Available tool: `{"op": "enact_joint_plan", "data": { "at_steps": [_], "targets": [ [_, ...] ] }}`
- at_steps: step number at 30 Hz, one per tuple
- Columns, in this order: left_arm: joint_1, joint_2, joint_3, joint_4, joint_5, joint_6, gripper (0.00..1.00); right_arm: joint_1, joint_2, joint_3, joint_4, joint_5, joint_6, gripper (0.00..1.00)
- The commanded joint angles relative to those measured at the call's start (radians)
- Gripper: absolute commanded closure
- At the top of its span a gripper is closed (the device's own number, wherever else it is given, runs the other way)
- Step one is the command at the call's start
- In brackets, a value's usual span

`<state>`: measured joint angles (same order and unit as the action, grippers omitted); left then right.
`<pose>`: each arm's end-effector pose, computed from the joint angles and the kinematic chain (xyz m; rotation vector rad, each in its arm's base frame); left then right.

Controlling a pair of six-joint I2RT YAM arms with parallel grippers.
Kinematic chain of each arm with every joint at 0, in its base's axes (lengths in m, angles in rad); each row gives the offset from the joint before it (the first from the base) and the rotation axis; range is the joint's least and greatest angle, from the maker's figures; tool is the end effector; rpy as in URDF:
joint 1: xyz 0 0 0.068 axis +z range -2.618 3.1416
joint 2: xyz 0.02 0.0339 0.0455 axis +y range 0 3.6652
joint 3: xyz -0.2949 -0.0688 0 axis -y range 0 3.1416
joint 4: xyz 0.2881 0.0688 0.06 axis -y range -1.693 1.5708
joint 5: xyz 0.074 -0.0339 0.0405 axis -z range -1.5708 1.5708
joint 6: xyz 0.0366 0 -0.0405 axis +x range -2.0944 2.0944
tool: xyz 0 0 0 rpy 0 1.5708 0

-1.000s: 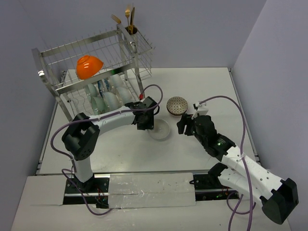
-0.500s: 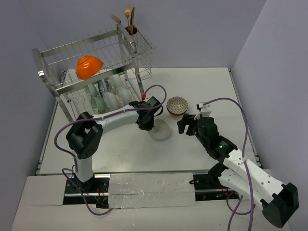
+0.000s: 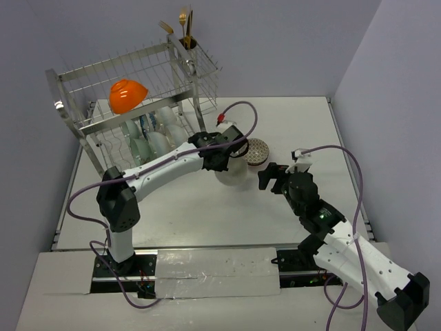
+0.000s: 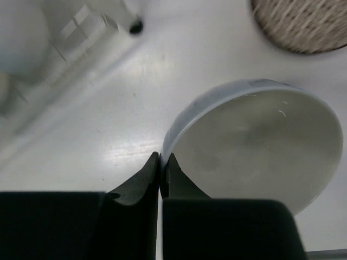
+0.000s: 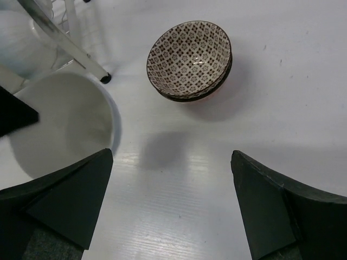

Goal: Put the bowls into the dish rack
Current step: Place the upside down bowl on the dish rack.

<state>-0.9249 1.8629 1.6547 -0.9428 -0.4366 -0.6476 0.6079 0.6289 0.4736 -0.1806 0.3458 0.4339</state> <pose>0.2789 -0.3444 0.2972 0.2324 2.5349 0.0152 0.1530 0.0914 0.2660 0.0693 1.9029 0.3815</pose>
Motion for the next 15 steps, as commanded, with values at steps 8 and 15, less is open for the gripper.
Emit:
{"op": "enact_joint_plan", "data": {
  "at_steps": [8,15],
  "targets": [
    [-0.118,-0.195,0.308,0.300,-0.833,0.893,1.00,-0.007,-0.072,-0.026,0.016,0.090,0.042,0.00],
    [-0.052,-0.257,0.132,1.773,-0.765,2.187,1.00,-0.008,-0.069,-0.033,0.020,0.085,0.039,0.00]
  ]
}}
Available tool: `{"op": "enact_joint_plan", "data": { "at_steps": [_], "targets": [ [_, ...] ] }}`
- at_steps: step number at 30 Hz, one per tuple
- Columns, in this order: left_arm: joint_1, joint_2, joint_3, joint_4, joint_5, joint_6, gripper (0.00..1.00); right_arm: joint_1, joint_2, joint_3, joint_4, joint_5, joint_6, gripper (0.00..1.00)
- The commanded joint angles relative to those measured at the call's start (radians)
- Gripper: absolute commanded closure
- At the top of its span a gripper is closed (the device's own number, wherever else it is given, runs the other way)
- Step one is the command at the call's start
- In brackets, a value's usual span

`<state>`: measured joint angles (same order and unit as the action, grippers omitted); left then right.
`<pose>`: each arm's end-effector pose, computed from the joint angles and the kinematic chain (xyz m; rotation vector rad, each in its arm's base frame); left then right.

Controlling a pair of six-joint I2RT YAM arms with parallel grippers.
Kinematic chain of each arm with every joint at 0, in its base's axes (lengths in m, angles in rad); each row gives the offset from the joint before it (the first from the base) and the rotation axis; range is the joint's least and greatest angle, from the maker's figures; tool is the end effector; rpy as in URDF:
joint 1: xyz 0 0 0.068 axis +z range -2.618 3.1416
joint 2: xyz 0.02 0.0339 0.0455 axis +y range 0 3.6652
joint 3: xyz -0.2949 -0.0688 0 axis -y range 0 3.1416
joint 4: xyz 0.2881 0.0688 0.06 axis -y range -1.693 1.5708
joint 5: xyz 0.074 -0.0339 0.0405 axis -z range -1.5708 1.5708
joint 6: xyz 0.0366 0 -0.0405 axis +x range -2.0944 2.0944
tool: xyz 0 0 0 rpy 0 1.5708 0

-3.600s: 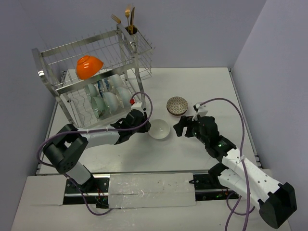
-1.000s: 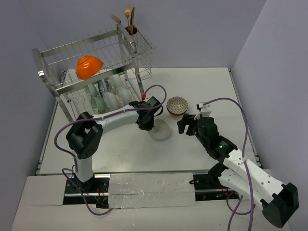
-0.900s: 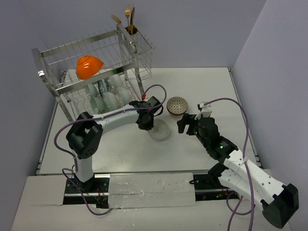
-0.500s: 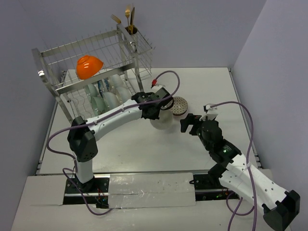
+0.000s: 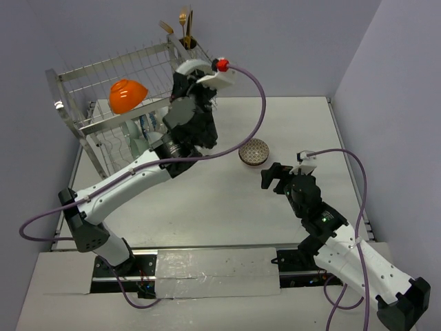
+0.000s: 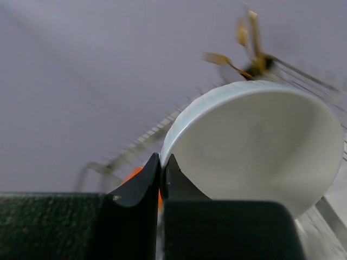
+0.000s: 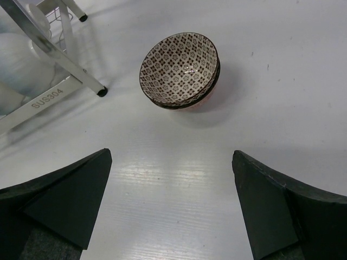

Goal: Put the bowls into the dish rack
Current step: Place the upside down bowl on the dish rack.

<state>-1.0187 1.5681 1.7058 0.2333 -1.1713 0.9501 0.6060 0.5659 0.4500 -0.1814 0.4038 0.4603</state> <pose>0.2273 -0.3046 0.5394 0.3108 1.4275 0.6426 0.1455 0.0834 0.2664 0.1437 1.8539 0.3669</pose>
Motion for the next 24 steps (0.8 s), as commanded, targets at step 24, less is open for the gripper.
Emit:
{"op": "enact_joint_plan", "data": {
  "at_steps": [24],
  "targets": [
    [0.370,-0.016,-0.037,0.192,0.469,0.368,1.00,-0.018,0.031,-0.016,0.048,-0.017,0.003,0.00]
  ]
}}
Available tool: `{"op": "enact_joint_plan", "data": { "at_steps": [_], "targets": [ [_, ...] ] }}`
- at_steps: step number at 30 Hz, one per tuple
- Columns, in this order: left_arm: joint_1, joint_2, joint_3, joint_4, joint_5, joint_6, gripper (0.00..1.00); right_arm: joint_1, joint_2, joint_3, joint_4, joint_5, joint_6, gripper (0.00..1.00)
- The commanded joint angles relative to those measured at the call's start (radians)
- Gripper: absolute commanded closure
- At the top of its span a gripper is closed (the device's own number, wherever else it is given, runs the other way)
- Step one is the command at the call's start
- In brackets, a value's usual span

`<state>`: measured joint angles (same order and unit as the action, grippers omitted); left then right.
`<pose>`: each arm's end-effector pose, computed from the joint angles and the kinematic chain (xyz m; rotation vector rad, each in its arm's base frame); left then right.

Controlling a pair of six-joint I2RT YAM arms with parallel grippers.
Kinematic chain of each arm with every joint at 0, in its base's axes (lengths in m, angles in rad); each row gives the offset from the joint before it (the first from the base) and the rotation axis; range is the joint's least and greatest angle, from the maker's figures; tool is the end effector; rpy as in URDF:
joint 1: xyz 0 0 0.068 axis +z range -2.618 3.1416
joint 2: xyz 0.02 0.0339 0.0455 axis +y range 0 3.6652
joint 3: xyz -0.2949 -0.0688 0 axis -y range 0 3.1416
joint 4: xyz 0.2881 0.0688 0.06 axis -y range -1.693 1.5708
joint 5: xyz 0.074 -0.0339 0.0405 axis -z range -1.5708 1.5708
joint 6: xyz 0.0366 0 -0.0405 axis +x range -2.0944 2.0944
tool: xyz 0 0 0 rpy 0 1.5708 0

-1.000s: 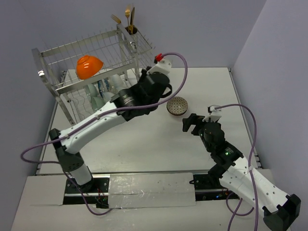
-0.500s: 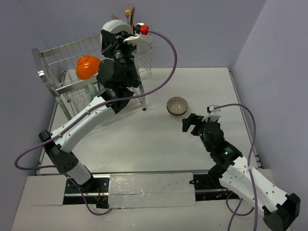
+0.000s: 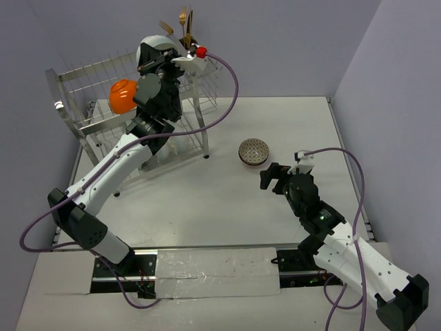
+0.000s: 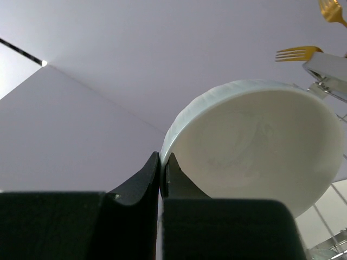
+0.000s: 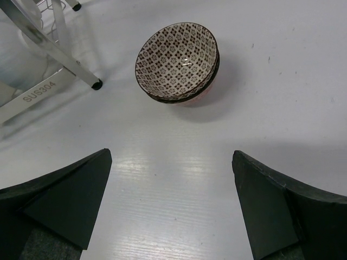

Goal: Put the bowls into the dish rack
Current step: Place the upside down bowl on the dish rack.

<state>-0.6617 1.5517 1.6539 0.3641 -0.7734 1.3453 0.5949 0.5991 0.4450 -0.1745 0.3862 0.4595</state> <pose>0.3189 -0.2160 0.5425 0.5333 1.1956 1.0132 0.1506 0.0852 0.2600 0.1347 1.8852 0.3576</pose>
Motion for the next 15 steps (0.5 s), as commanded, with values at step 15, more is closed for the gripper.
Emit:
{"op": "enact_joint_plan", "data": {
  "at_steps": [15],
  "targets": [
    [0.020,0.054,-0.082,0.098,0.056,-0.055,1.00,-0.010,-0.005,-0.015,0.044,-0.012,0.005,0.00]
  ]
}}
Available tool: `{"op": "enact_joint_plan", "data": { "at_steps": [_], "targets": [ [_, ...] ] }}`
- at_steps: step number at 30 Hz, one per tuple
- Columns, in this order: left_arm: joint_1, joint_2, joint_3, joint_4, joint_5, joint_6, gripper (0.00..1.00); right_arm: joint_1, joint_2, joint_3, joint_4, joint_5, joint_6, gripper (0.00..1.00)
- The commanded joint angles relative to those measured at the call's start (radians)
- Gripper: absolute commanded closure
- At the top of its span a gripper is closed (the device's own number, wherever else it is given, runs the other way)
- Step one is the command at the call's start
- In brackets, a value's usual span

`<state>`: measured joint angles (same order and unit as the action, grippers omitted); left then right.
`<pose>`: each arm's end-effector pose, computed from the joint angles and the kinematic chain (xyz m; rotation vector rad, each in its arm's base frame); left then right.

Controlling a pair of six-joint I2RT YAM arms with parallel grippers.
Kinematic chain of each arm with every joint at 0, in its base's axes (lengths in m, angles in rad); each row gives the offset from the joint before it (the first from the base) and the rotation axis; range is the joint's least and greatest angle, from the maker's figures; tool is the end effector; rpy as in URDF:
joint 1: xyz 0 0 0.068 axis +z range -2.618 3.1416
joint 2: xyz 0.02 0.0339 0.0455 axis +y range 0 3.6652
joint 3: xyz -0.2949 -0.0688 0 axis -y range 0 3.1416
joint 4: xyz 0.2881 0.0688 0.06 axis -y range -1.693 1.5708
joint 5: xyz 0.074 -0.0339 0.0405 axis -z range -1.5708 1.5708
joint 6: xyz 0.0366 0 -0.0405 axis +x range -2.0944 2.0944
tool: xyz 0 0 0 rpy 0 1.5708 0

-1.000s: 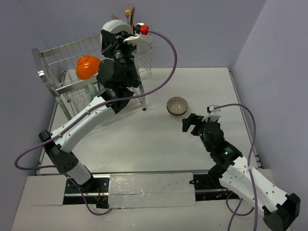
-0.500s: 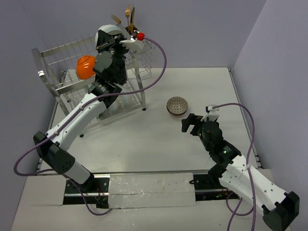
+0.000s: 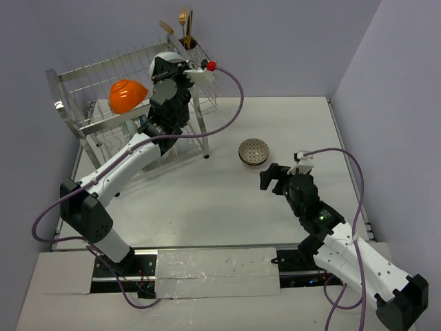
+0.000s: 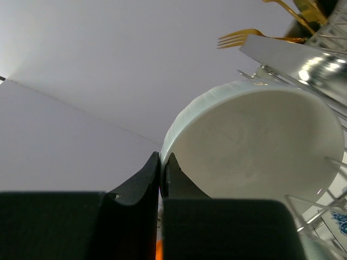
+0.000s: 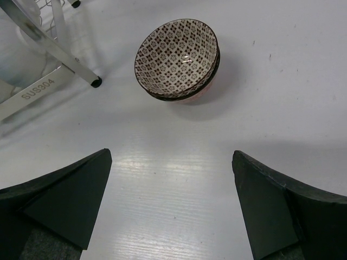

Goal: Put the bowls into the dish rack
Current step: Place the upside down bowl on the dish rack.

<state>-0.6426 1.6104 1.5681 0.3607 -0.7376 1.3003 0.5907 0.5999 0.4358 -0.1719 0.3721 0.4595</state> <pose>0.3494 -0.2308 0.4876 0.6519 1.2500 1.0100 0.1508 0.0851 0.2565 0.1276 1.8950 0.3634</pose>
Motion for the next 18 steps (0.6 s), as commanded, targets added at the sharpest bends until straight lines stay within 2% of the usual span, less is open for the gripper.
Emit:
{"op": "enact_joint_plan", "data": {
  "at_steps": [1,6,12,18],
  "targets": [
    [0.001,-0.004,-0.011,0.113,0.018,-0.006,1.00,-0.006,-0.009,-0.008,0.041,0.002,0.004,0.00],
    [0.000,-0.010,-0.063,0.159,0.007,0.001,1.00,-0.006,-0.005,-0.008,0.043,-0.005,0.004,0.00],
    [-0.029,-0.032,-0.149,0.195,0.000,0.033,0.94,-0.009,0.008,-0.005,0.045,-0.012,0.004,0.00],
    [-0.077,-0.047,-0.218,0.270,-0.029,0.092,0.92,-0.009,0.008,-0.005,0.046,-0.012,0.005,0.00]
  ]
}}
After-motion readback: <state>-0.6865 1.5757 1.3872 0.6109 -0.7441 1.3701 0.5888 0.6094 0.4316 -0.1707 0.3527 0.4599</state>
